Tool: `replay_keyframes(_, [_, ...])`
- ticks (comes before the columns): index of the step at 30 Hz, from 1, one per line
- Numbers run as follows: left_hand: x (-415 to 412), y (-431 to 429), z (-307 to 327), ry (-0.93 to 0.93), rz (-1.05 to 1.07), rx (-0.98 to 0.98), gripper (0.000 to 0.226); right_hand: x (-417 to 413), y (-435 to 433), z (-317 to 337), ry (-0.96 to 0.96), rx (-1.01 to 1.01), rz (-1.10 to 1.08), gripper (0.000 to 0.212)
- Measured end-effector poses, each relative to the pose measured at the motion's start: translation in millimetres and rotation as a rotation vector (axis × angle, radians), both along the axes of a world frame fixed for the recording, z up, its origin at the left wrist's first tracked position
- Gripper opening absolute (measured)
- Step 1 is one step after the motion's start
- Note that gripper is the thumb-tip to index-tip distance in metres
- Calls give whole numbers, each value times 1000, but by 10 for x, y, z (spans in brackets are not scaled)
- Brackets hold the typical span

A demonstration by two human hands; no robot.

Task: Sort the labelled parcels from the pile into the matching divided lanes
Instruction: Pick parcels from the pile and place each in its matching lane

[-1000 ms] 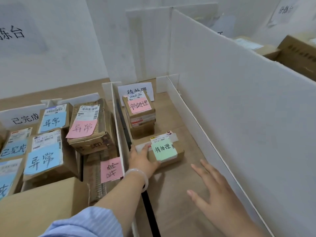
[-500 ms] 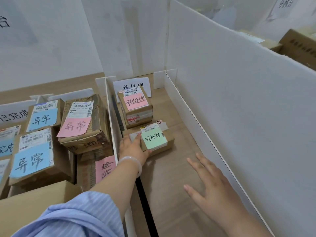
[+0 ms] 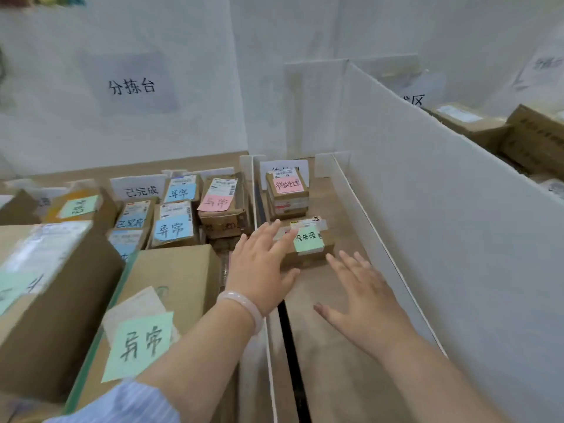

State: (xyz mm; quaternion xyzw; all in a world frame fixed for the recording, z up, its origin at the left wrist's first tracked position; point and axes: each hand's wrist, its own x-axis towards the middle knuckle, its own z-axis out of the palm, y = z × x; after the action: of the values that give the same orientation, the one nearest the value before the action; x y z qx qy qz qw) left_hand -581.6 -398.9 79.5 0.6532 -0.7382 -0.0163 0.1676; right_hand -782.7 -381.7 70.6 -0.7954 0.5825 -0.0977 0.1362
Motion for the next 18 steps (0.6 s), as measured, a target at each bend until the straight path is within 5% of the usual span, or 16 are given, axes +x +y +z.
replay_keyframes(9, [1064,2031,449,-202,332,-173,71,1054,1039,475,-140,-77,415,83])
replay_keyframes(18, [2398,3910,605,-190,673,-256,65,2646,2450,976,-184,-153,726,80])
